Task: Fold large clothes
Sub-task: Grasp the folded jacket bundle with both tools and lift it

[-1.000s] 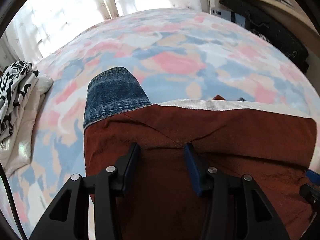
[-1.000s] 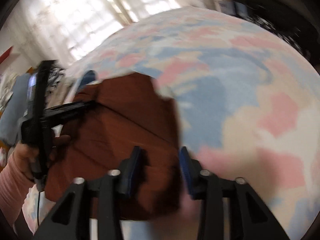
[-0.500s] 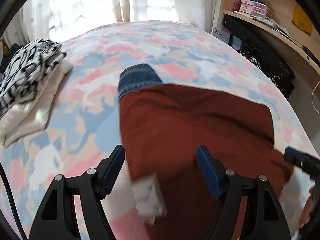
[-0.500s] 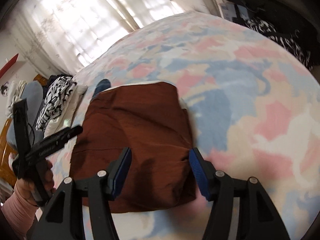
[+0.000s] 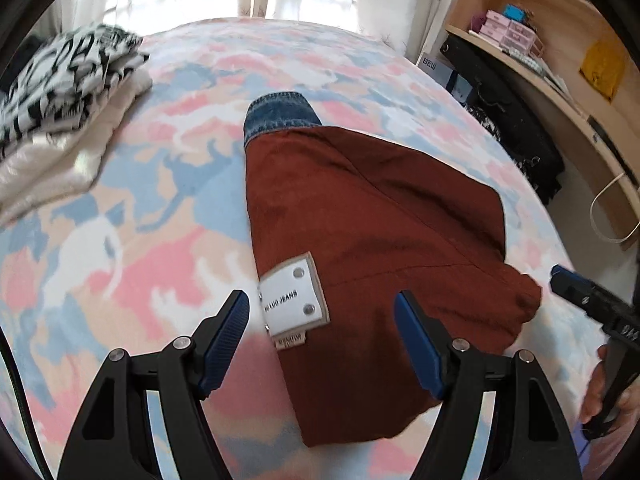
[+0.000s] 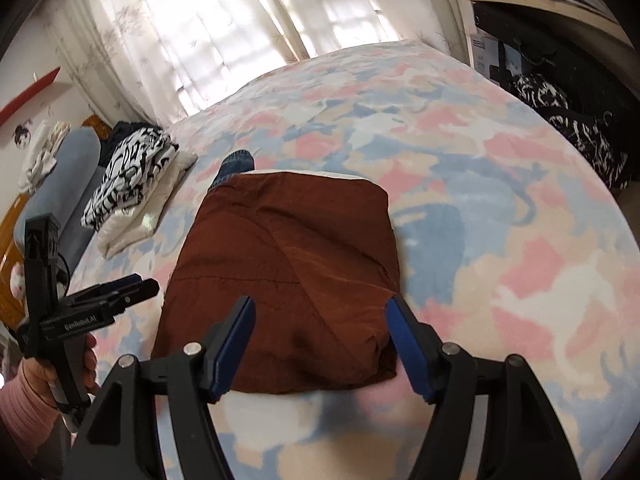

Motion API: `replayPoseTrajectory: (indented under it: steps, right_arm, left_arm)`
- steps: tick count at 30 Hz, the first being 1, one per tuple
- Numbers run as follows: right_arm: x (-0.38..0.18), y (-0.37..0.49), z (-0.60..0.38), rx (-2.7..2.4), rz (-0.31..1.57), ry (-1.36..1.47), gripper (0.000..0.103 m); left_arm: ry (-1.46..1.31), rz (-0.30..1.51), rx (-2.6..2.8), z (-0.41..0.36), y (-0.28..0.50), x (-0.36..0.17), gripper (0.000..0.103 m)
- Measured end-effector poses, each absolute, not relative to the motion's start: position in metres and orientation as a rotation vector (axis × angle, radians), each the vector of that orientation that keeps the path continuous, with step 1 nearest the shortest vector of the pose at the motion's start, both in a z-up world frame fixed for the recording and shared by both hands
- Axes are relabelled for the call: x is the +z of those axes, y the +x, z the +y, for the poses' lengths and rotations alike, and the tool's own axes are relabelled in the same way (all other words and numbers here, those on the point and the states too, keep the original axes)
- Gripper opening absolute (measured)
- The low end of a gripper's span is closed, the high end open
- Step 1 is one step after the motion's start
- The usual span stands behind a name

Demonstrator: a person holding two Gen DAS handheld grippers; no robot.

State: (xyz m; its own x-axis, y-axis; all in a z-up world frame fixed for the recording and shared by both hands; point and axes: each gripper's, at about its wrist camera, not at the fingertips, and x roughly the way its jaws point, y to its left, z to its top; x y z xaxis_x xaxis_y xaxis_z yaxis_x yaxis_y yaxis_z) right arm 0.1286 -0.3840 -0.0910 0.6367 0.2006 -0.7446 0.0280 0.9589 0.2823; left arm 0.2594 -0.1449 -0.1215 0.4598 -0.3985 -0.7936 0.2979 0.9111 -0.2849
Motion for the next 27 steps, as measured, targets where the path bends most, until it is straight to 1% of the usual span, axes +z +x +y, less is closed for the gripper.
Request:
replayPoseTrajectory:
  steps: [5, 11, 15, 16, 17, 19, 21, 23, 25, 27]
  right_arm:
    - [-0.103, 0.134, -0.389, 0.109, 0.929, 0.295, 0.068]
    - [-0.134, 0.146, -0.412, 0.122, 0.993, 0.436, 0.068]
    - [-0.157, 0.159, -0.429, 0.171, 1.024, 0.560, 0.068]
    - [-0.162, 0.163, -0.433, 0.182, 1.030, 0.587, 0.068]
    - [-0.168, 0.168, -0.437, 0.186, 1.038, 0.619, 0.068]
    - [-0.176, 0.174, -0.442, 0.191, 1.048, 0.656, 0.068]
    - [-0.185, 0.182, -0.445, 0.206, 1.060, 0.697, 0.068]
    - [-0.191, 0.188, -0.445, 0.213, 1.064, 0.710, 0.069]
    - [-0.193, 0.193, -0.445, 0.217, 1.069, 0.714, 0.071]
    - [-0.195, 0.197, -0.444, 0.229, 1.076, 0.714, 0.073]
  left_arm:
    - [-0.145, 0.985, -0.412, -0.137, 0.259, -0.132, 0.074]
    - [-0.189, 1.044, -0.467, -0.142, 0.264, -0.152, 0.074]
    - [-0.254, 1.090, -0.524, -0.148, 0.274, -0.161, 0.080]
    - [-0.264, 1.108, -0.524, -0.151, 0.276, -0.165, 0.087]
    - [-0.269, 1.116, -0.516, -0.152, 0.277, -0.169, 0.090]
    - [-0.279, 1.120, -0.518, -0.154, 0.278, -0.174, 0.099]
    - [-0.290, 1.138, -0.531, -0.158, 0.281, -0.183, 0.102]
    - [-0.336, 1.169, -0.555, -0.158, 0.285, -0.193, 0.102]
    - [-0.424, 1.216, -0.588, -0.154, 0.291, -0.207, 0.103]
    - [-0.456, 1.227, -0.608, -0.152, 0.293, -0.213, 0.103]
